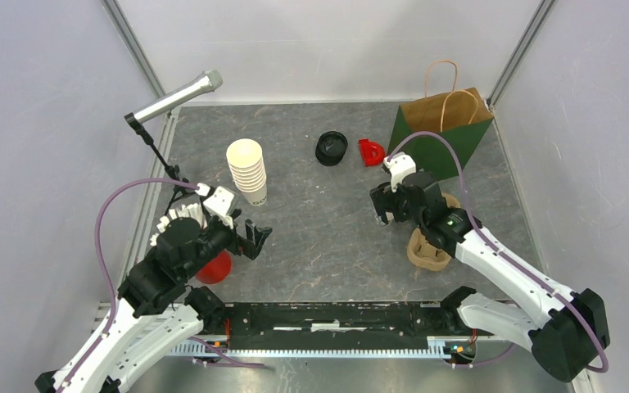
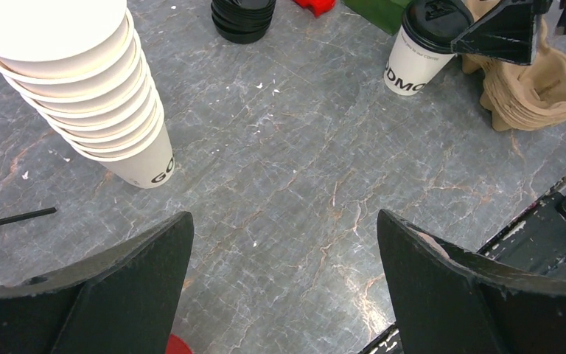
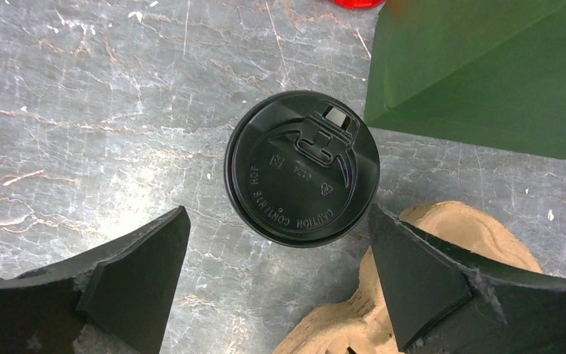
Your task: Pack the takeout coffee
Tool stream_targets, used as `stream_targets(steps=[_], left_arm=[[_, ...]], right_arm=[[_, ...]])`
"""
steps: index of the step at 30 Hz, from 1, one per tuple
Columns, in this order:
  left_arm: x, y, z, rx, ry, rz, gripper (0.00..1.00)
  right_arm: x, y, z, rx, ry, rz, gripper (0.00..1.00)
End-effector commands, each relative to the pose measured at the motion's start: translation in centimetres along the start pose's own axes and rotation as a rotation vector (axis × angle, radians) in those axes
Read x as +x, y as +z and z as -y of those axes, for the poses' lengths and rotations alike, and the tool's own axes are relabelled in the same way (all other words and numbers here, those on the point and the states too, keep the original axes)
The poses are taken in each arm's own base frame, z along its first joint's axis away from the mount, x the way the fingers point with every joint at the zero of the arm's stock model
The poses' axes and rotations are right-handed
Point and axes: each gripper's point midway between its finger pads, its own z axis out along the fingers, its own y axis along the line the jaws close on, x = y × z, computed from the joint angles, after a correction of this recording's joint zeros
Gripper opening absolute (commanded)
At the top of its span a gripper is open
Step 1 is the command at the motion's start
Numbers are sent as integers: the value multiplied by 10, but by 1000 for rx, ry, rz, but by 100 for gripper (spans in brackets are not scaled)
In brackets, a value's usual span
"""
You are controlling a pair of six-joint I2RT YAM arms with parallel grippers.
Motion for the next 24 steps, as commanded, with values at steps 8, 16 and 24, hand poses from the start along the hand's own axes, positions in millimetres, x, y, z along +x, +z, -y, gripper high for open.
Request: stream_targets(steps=[8, 16, 24], left_arm=[[-23, 3, -38, -234, 15, -12, 100], [-64, 35, -40, -281, 104, -116, 94], [-82, 87, -52, -339, 209, -252, 65]], right_arm=[[-71, -51, -43, -293, 87, 247, 93], [-79, -71, -56, -382, 94, 352, 93], [-68, -81, -62, -432, 58, 365, 93]])
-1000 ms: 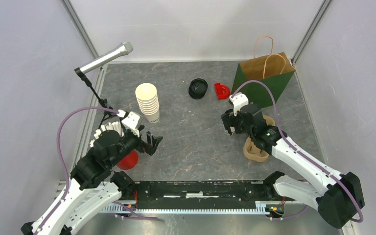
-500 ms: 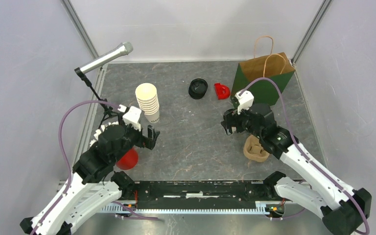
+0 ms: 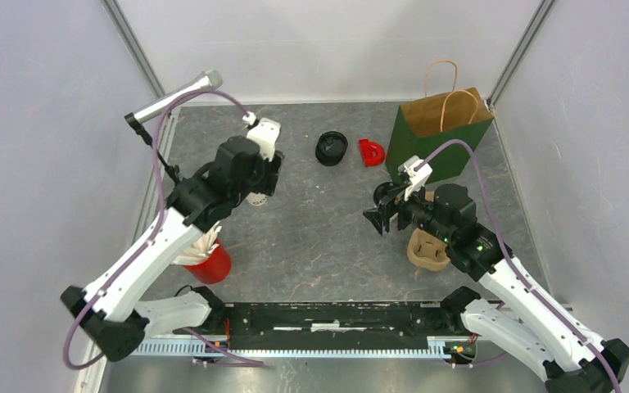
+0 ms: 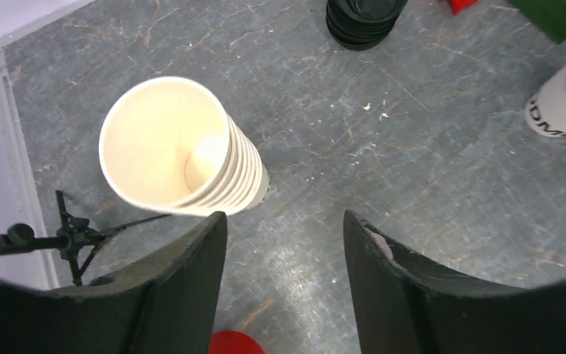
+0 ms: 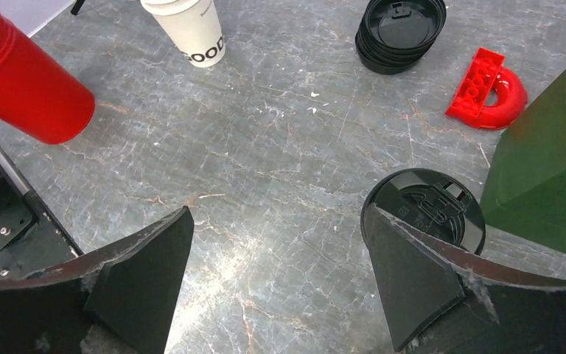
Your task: Pack the takeout coffee
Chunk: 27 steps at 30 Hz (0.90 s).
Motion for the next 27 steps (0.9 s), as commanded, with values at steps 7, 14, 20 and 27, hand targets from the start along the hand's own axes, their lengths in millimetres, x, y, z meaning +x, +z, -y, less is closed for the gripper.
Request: stream_targets(steps=[7, 14, 20, 27], left_arm=[[-30, 37, -27, -96, 88, -57, 53], [-22, 60, -32, -75, 70, -99, 45], [-12, 73, -40, -96, 108, -134, 39], [-5, 78, -39, -62, 111, -158, 35]], right_arm=[[-6, -14, -10, -51, -55, 61, 96], [1, -17, -11, -63, -71, 58, 97], [4, -20, -10, -59, -82, 59, 97], [12, -20, -8, -47, -68, 64, 98]])
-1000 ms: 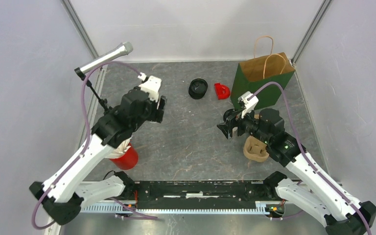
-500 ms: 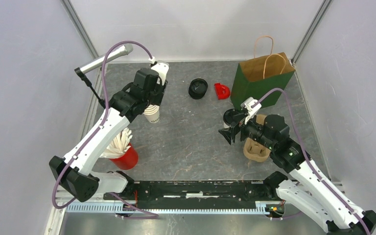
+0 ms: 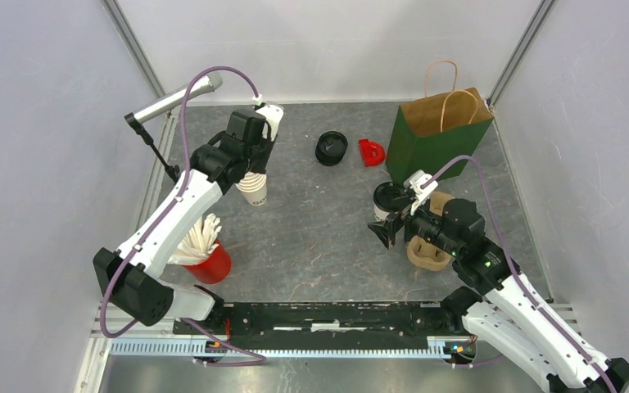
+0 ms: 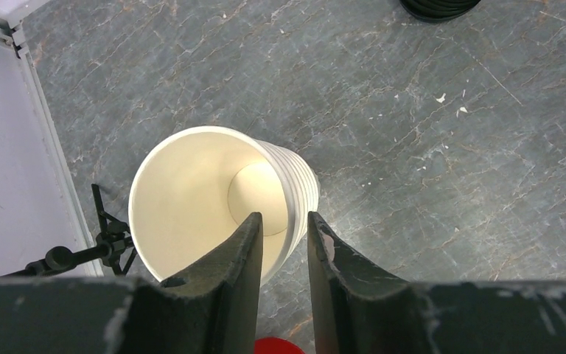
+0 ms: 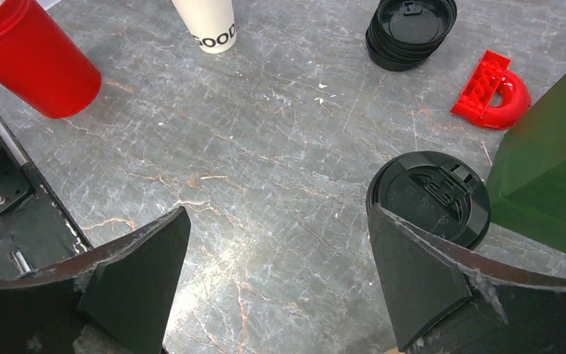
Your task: Pack the takeout coffee
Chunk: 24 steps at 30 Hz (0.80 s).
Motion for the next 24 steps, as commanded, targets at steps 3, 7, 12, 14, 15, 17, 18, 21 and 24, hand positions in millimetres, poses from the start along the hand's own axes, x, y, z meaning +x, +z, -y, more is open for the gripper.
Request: stream_targets(steps=[3, 7, 12, 14, 15, 17, 18, 21, 24], left_arm=[[-6, 4, -1, 34, 20, 27, 35], [-7, 4, -3, 34, 28, 29, 31], [-12, 3, -4, 34, 43, 42, 30], [-11, 4, -3, 41, 49, 37, 32], [-9, 5, -2, 44, 53, 31, 34], [-4, 8, -1, 45, 58, 12, 37], [-2, 9, -1, 44, 61, 4, 38], [3, 12, -2, 35, 65, -9, 34], [4, 14, -3, 31, 76, -15, 27]], right_arm=[[-8, -2, 1, 6, -13, 34, 98], [-5, -5, 3, 22, -13, 29, 98], [-5, -8, 5, 36, -13, 31, 98], [-7, -9, 4, 35, -14, 38, 98], [-8, -10, 4, 35, -14, 41, 98], [-8, -10, 5, 39, -15, 44, 98], [-9, -10, 4, 38, -16, 44, 98], [-10, -11, 5, 40, -22, 43, 98], [-12, -12, 6, 50, -30, 44, 98]])
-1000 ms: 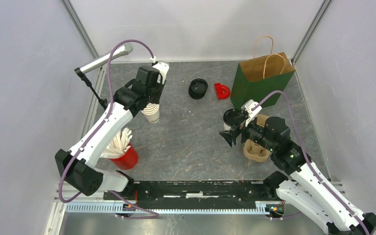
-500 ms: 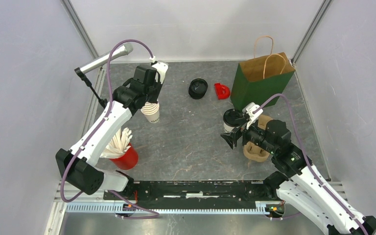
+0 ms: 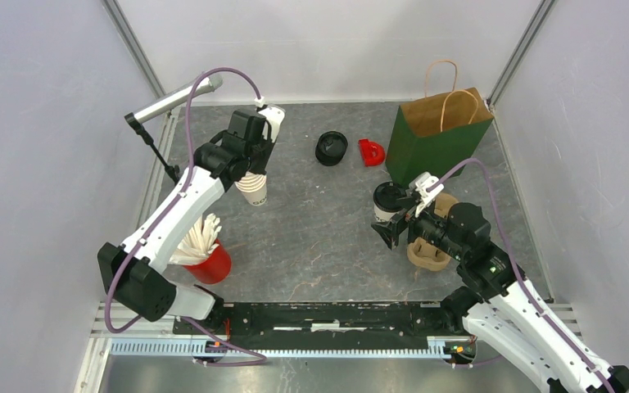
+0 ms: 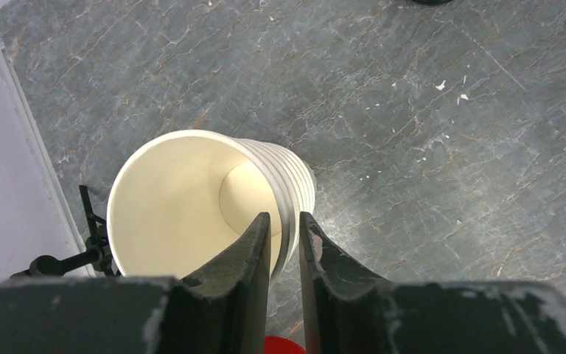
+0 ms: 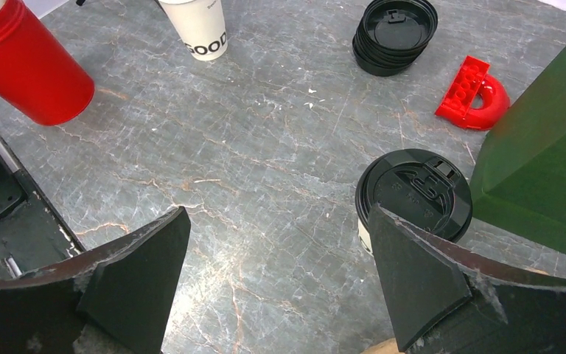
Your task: Pack the takeout coffee
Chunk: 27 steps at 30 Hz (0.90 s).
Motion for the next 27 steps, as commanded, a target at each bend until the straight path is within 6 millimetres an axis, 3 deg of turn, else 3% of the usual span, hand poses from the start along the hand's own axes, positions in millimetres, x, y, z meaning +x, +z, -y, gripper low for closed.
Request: stream_targets(steps=[1, 5, 9, 16, 19, 21, 22, 25, 27], left_arm=[[-5, 2, -5, -6, 65, 19, 24], [-14, -4, -4, 11, 64, 49, 18], [-18, -8, 1, 48, 69, 64, 27], [-11, -5, 10, 102, 85, 1, 3], [-13, -8, 7, 88, 81, 7, 3], [-16, -9, 5, 75, 71, 14, 19], [-17, -10, 4, 72, 69, 17, 21], [-15, -11, 8, 96, 71, 7, 6], [-15, -13, 10, 109, 73, 0, 2]], right_arm=[[-11, -4, 4, 24, -25, 27, 98], [-7, -2, 6, 30, -29, 12, 98], [-4, 0, 6, 28, -25, 3, 98], [-3, 1, 6, 30, -25, 2, 98], [0, 1, 7, 32, -25, -4, 98], [1, 0, 7, 37, -27, -5, 98], [1, 0, 7, 37, -26, -5, 98], [0, -1, 8, 43, -27, 0, 98], [0, -1, 10, 50, -27, 5, 98]])
